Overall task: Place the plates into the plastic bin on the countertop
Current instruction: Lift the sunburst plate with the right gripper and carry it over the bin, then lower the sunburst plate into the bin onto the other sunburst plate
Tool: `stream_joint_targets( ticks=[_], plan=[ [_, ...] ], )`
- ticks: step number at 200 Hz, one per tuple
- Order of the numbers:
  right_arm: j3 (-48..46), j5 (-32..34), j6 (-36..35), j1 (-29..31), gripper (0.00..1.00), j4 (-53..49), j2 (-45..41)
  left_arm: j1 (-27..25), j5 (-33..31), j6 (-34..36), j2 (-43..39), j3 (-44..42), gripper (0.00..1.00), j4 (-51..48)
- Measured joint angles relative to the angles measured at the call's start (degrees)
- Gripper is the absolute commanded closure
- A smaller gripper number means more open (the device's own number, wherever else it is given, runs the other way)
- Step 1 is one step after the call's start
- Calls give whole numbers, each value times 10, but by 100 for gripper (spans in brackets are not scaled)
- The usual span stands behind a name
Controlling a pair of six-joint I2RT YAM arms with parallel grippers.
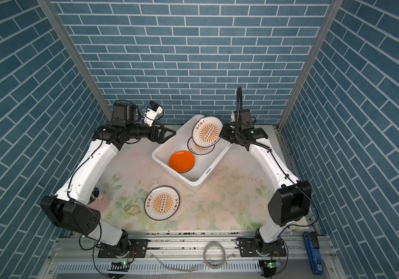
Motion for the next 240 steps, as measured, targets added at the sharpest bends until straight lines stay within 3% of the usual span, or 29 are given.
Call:
stream_joint_targets(
  ticks=[76,133,240],
  plan=[
    [20,-35,1,-1,100,70,129,0,-6,2,-17,-3,0,-2],
    [90,-51,5,-2,100,92,214,5,-6,2,-27,-11,0,-2],
    [110,-78,50,-9,100,119,272,15,-6,-2,-44,-34,0,-1]
  ],
)
